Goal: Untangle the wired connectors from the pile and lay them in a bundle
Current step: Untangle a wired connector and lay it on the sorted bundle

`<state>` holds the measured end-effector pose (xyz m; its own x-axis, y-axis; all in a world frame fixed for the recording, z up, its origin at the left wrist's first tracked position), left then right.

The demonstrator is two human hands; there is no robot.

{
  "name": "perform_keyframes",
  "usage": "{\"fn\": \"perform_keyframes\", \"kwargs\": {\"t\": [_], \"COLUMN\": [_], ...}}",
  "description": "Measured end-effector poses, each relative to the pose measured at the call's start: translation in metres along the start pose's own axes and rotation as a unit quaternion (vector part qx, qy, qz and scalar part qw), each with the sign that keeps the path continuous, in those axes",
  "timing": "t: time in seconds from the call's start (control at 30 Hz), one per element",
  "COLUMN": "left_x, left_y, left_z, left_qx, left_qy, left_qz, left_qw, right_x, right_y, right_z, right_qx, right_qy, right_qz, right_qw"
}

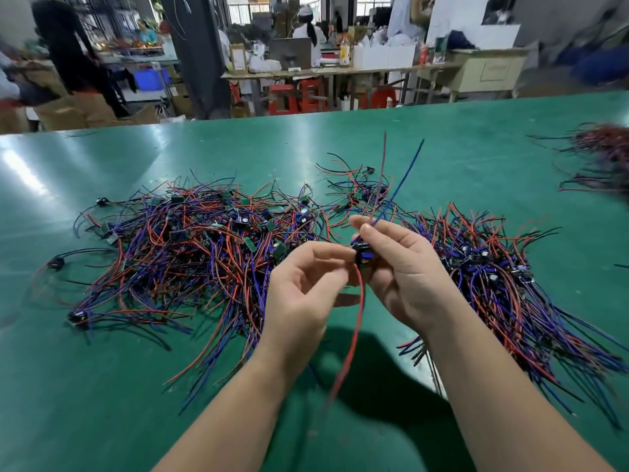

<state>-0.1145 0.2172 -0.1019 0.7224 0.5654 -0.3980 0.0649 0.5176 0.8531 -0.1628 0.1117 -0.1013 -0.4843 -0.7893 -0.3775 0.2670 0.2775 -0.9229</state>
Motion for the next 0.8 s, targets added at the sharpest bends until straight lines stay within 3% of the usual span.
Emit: {"fn": "perform_keyframes", "kwargs": {"t": [0.13,0.23,0.47,0.8], "left_x": [0.013,0.017,0.011,-0.015], "left_y": [-0.010,-0.018,-0.036,-0.057], "left_z": [0.001,0.002,-0.003,-0.031], "left_qx": [0.022,0.071,0.235,0.347], "left_qy": [0.076,0.083,-0.031,-0.176], "left_qz": [0.053,0.070,0.128,0.157], "left_qw": [0.996,0.992,0.963,0.908], "right_x": [0.005,0.009,0.023,0.074], "right_y": [0.006,0.012,0.017,-0.026], "right_z": [-0.001,-0.001,0.000,-0.006], "right_qx": [-0.014,-0.043,-0.090,0.022], "right_qy": [0.013,0.037,0.081,0.257], "right_qz": [-0.077,-0.108,-0.147,-0.154], "right_qw": [0.997,0.992,0.982,0.954]}}
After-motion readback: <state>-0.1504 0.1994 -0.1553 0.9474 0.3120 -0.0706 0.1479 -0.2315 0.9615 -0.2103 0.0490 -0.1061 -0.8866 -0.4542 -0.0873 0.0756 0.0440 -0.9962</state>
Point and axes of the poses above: each hand's wrist, its own z-axis towards the middle knuckle, its own x-axis out of the back of the hand, y = z × x, the point moved 8 cm from there along z, towards the middle knuckle, and after that the axes turned 13 degrees about -z, right-handed, at the moved point
